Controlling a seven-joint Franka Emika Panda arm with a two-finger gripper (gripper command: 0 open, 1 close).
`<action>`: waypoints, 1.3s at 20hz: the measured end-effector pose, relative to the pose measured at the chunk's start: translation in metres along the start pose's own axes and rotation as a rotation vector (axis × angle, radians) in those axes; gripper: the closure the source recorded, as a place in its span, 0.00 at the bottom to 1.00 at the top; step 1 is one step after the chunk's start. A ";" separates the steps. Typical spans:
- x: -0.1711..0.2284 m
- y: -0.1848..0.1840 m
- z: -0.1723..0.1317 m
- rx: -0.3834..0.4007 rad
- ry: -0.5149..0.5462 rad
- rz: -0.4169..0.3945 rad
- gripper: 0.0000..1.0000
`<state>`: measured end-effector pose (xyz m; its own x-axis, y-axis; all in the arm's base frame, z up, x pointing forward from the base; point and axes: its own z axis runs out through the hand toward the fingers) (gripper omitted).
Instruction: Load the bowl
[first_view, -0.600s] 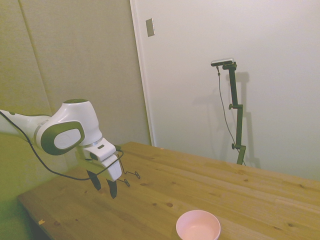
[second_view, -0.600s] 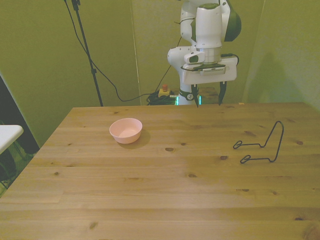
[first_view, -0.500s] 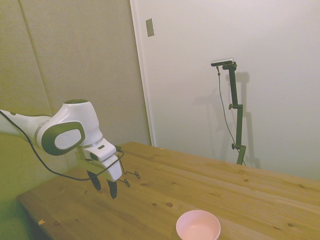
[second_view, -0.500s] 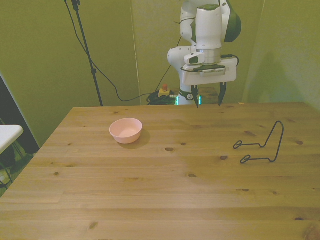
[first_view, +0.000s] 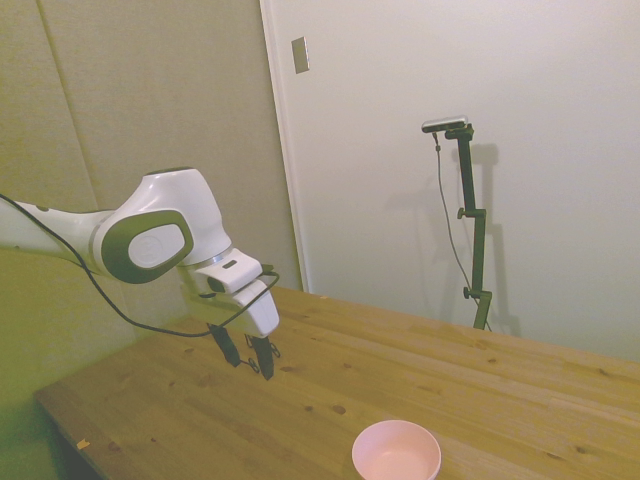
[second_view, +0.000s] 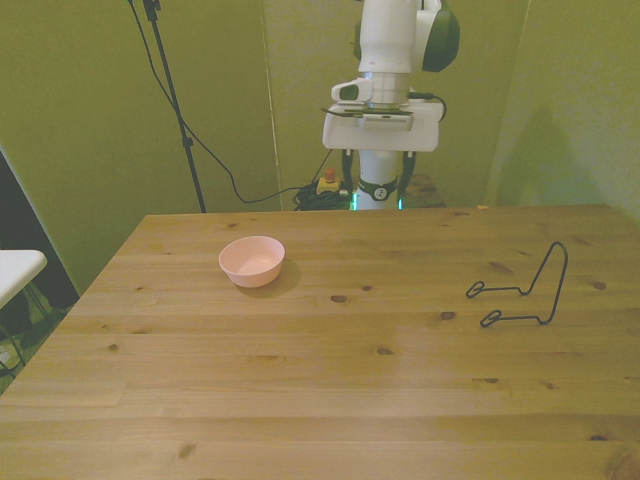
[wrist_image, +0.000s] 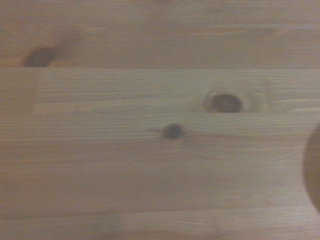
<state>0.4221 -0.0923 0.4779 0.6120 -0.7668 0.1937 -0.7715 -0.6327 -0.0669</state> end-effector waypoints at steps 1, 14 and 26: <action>0.010 0.009 0.002 -0.011 0.006 0.018 0.00; 0.116 0.052 0.084 -0.091 0.003 0.174 0.00; 0.136 0.060 0.142 -0.075 0.022 0.220 1.00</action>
<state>0.4841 -0.2499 0.3613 0.4246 -0.8822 0.2036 -0.8971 -0.4403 -0.0370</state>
